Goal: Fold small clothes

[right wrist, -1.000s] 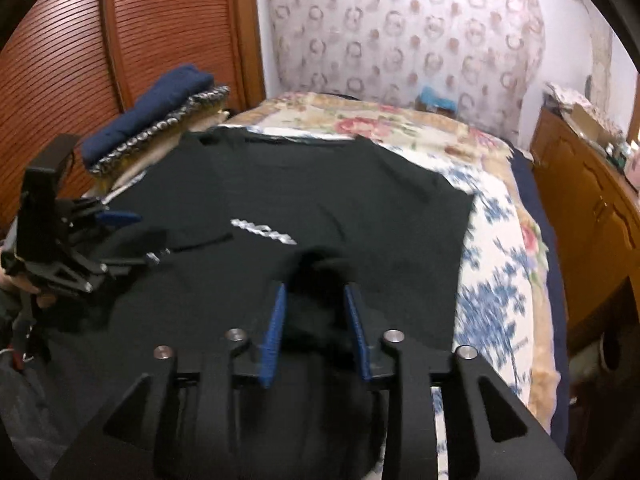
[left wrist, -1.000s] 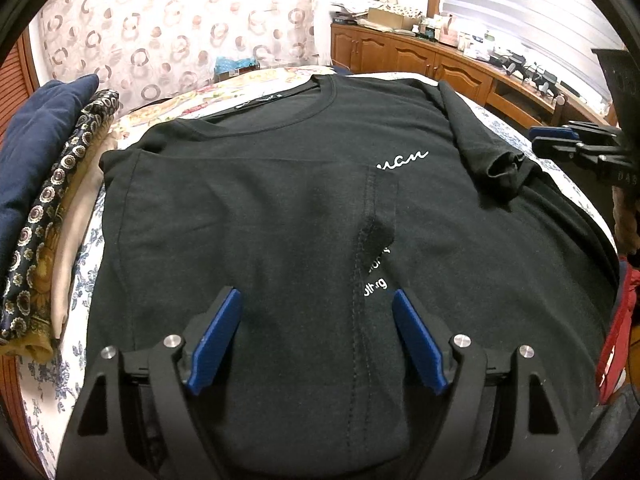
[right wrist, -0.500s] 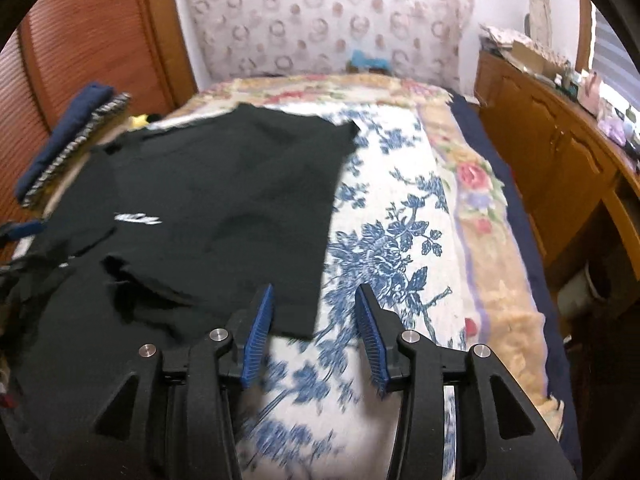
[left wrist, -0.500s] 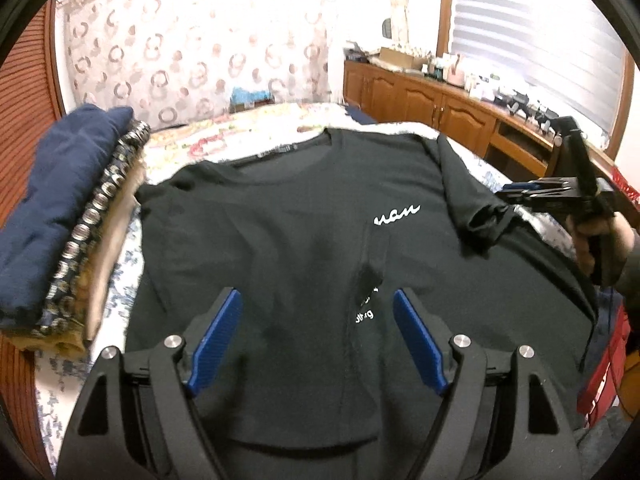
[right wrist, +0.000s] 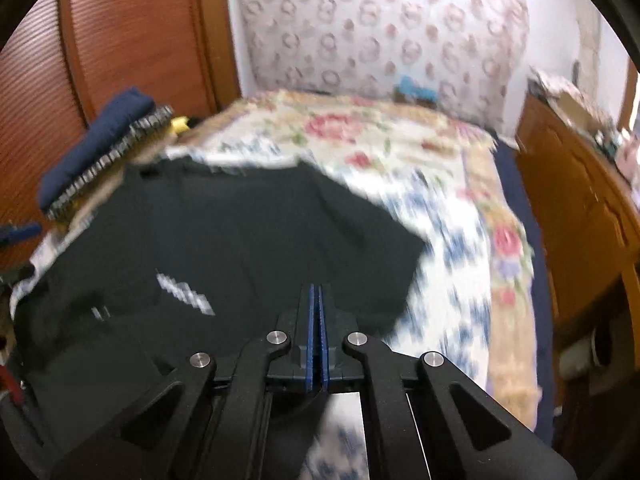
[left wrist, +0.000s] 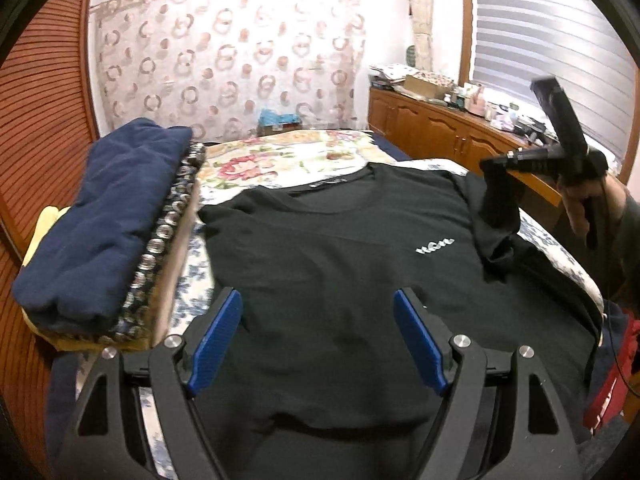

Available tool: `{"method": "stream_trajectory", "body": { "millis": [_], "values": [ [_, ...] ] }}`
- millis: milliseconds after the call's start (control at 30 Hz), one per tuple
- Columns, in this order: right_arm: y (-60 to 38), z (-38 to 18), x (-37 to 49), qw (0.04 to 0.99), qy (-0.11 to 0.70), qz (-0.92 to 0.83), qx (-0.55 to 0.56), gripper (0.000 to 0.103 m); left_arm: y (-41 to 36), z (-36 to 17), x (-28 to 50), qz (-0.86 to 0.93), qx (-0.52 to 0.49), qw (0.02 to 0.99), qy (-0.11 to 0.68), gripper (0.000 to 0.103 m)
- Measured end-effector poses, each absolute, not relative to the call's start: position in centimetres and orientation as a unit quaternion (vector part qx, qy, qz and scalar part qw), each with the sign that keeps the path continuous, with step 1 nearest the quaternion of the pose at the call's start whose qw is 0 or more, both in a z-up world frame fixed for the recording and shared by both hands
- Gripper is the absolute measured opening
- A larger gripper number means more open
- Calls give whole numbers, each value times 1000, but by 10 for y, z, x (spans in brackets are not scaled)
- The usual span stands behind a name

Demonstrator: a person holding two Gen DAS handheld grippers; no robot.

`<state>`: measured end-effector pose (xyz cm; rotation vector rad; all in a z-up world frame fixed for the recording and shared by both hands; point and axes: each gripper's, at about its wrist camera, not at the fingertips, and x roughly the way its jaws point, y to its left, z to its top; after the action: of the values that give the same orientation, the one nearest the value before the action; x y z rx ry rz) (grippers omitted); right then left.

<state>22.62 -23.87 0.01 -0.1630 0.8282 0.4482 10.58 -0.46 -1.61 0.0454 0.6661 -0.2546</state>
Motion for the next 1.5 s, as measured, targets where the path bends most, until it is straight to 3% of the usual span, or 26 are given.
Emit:
{"method": "stream_trajectory", "body": {
  "millis": [400, 533, 600, 800, 900, 1100, 1500],
  "values": [
    [-142, -15, 293, 867, 400, 278, -106, 0, 7, -32, 131, -105, 25, 932, 346, 79],
    [-149, -16, 294, 872, 395, 272, -98, 27, 5, -35, 140, -107, 33, 930, 351, 79],
    [-165, -12, 287, 882, 386, 255, -96, 34, 5, -35, 147, -105, 38, 929, 354, 79],
    [-199, -25, 268, 880, 397, 228, -128, 40, 11, -34, 179, -95, 48, 926, 362, 79],
    [-222, -36, 271, 883, 405, 203, -118, 49, 18, -33, 195, -99, 42, 923, 369, 78],
    [-252, -53, 285, 884, 420, 177, -104, 52, 20, -29, 226, -89, 60, 916, 387, 52],
    [-267, -75, 295, 875, 438, 182, -94, 55, 6, -57, 286, -38, 107, 883, 455, 51]
  ]
}}
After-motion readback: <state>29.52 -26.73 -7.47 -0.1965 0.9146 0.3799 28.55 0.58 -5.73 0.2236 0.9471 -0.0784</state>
